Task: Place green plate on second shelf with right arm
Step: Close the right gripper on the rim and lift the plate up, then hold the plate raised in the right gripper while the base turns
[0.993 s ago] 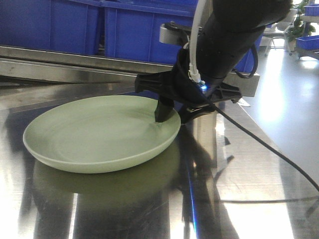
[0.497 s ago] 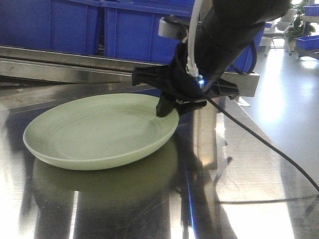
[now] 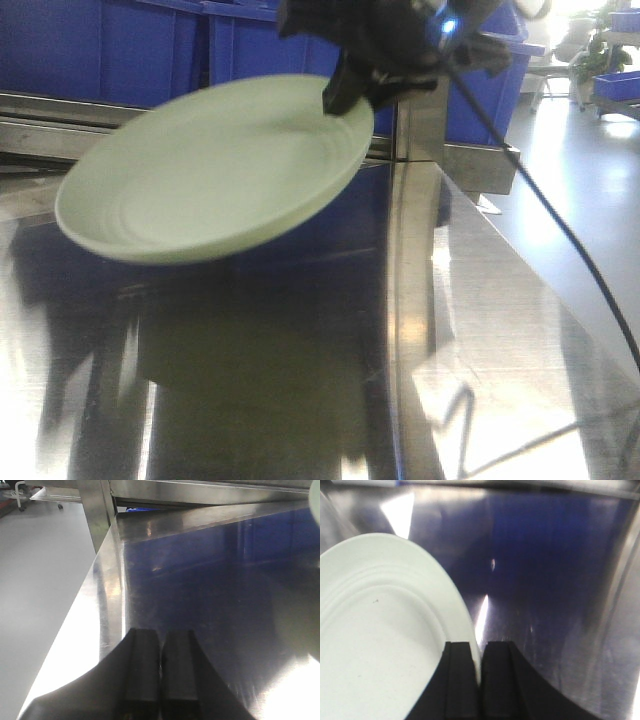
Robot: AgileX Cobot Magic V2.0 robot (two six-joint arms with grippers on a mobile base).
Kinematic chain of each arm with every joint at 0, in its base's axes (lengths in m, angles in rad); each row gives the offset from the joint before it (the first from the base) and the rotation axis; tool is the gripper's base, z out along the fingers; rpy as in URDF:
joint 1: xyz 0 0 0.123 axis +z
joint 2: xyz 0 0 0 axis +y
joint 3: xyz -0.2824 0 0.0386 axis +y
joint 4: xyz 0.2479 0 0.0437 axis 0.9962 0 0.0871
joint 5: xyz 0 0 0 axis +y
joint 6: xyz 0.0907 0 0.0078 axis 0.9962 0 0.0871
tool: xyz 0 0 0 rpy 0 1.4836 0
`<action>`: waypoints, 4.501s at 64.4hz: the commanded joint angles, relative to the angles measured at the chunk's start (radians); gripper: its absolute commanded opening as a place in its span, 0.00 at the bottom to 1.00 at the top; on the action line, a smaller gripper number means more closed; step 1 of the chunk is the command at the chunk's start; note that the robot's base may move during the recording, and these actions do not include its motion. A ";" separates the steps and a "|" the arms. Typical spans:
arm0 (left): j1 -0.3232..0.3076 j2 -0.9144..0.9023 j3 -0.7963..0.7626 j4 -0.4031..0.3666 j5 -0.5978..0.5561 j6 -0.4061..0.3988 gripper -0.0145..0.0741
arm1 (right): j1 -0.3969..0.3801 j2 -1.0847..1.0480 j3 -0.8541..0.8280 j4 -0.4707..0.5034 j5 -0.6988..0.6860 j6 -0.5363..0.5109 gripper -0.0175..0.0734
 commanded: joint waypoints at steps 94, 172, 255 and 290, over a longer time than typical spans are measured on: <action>0.000 -0.025 0.042 0.001 -0.063 -0.005 0.30 | -0.330 -1.023 0.805 -0.046 -0.176 -0.002 0.25; 0.000 -0.025 0.042 0.001 -0.063 -0.005 0.30 | -0.330 -1.023 0.805 -0.046 -0.204 -0.002 0.25; 0.000 -0.025 0.042 0.001 -0.063 -0.005 0.30 | -0.330 -1.023 0.805 -0.046 -0.204 -0.002 0.25; 0.000 -0.025 0.042 0.001 -0.063 -0.005 0.30 | -0.330 -1.023 0.805 -0.046 -0.204 -0.002 0.25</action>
